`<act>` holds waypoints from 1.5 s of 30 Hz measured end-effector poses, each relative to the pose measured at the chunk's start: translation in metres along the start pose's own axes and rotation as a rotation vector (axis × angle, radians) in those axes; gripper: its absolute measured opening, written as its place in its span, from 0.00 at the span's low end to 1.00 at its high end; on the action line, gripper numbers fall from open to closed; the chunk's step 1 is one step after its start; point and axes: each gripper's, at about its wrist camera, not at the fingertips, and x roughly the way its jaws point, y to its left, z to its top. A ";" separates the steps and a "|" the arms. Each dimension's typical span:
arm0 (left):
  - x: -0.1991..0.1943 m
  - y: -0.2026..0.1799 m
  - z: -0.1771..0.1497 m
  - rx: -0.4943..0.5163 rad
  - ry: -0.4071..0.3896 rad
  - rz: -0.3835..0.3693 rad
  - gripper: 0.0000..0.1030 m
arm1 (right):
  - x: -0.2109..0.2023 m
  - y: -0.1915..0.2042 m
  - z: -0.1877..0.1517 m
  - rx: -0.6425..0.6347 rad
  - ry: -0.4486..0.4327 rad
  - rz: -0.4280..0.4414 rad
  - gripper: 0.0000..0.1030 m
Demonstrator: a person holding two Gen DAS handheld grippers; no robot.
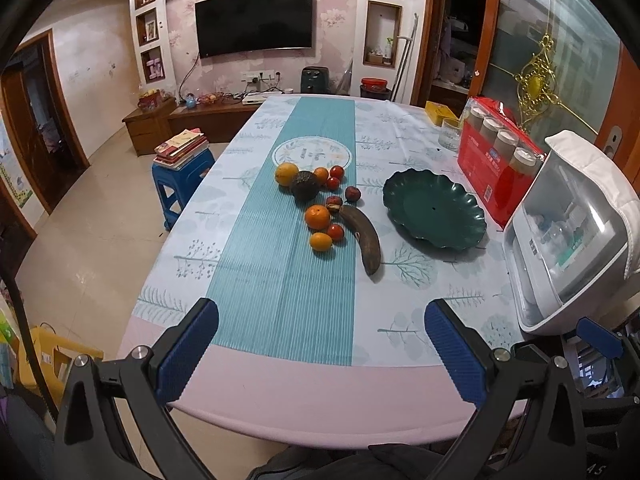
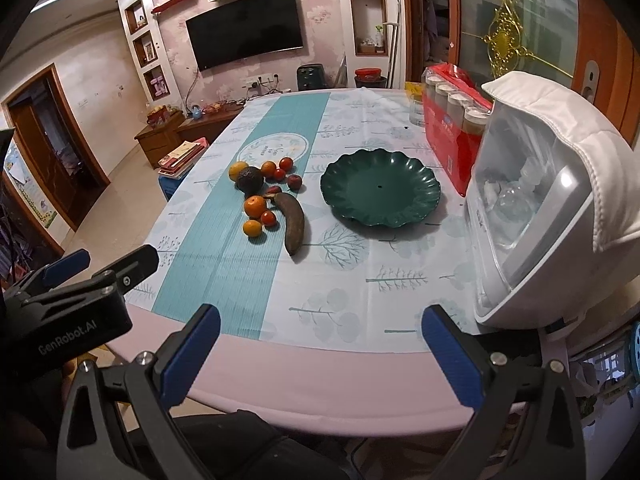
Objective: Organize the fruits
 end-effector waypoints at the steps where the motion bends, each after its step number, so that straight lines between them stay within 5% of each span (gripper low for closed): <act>1: 0.000 0.001 0.001 -0.003 0.001 0.002 0.99 | -0.001 -0.002 -0.001 -0.001 0.001 0.005 0.98; 26: 0.011 0.007 0.002 -0.066 0.083 0.004 0.99 | 0.025 -0.015 0.011 -0.052 -0.041 0.088 0.98; 45: 0.128 0.043 0.058 -0.093 0.246 -0.014 0.93 | 0.114 0.017 0.066 -0.194 -0.038 0.060 0.98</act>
